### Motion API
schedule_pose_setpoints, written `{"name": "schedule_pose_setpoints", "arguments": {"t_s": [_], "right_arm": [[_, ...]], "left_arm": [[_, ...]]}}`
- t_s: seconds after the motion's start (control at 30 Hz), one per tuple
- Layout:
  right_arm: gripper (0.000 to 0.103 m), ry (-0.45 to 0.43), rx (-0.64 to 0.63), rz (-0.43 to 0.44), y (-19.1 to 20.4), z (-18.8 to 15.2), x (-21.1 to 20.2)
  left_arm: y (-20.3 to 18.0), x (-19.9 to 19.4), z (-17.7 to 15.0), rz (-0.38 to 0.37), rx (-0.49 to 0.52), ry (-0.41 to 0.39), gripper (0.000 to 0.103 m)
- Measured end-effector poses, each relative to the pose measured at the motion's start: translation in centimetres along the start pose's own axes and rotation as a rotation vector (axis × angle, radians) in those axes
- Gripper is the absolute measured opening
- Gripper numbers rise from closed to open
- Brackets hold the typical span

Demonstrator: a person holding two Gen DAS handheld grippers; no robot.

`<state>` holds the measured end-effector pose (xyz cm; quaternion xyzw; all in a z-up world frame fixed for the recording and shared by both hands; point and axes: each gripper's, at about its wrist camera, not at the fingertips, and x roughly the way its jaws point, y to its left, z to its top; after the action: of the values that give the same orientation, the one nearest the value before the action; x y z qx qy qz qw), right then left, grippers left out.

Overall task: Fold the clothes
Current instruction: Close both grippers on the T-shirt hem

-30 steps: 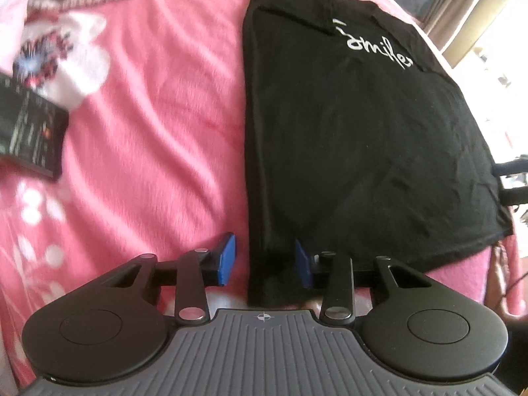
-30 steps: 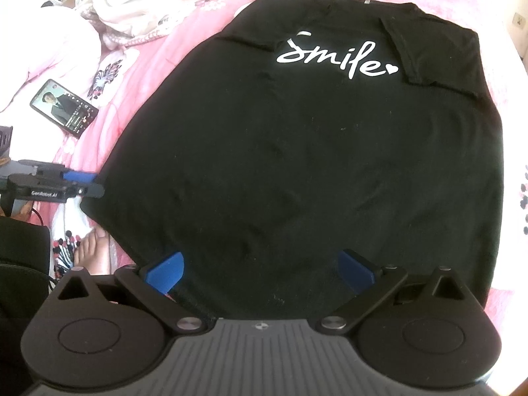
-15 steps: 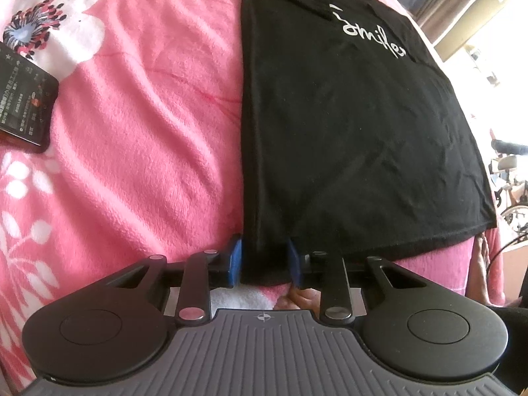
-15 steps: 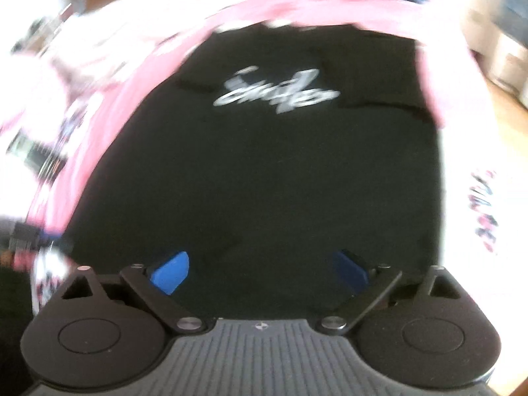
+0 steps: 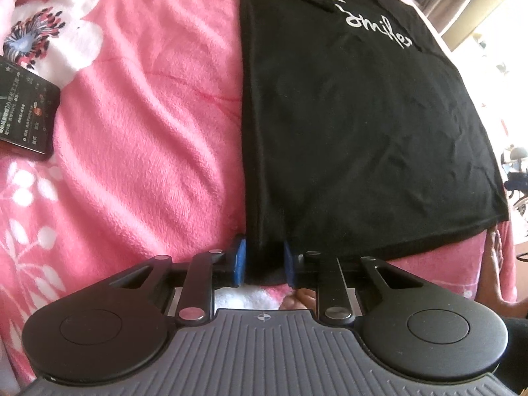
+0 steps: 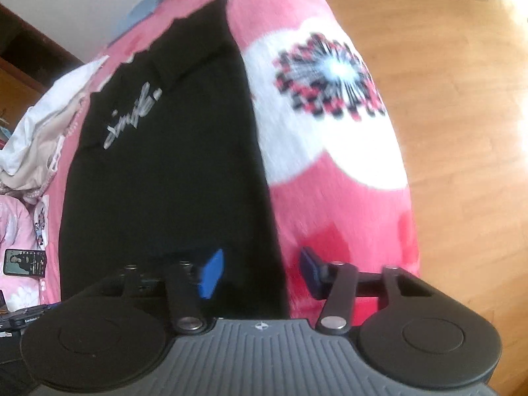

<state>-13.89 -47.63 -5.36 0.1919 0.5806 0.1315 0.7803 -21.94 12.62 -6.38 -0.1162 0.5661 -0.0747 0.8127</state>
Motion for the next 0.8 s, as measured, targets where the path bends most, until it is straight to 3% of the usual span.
{"name": "schedule_pose_setpoints", "arguments": {"t_s": [0.1,0.27,0.47,0.8], "right_arm": [[0.039,0.044,0.012,0.009,-1.1,-0.6,0.8],[0.036,0.080,0.014,0.068,-1.3,-1.3,0.4],[0.036,0.091,0.029,0.099,-1.3,-0.6,0.9],[0.036,0.219,0.005,0.133,-1.7,-1.9,1.6]], "left_arm": [[-0.2,0.0,-0.2,0.007,0.001,-0.008,0.021],[-0.3,0.1,-0.4,0.010,0.013,-0.014,0.021],[-0.2,0.1,-0.2,0.001,0.018,-0.007,0.021],[0.0,0.2,-0.5,-0.012,0.034,-0.017,0.022]]}}
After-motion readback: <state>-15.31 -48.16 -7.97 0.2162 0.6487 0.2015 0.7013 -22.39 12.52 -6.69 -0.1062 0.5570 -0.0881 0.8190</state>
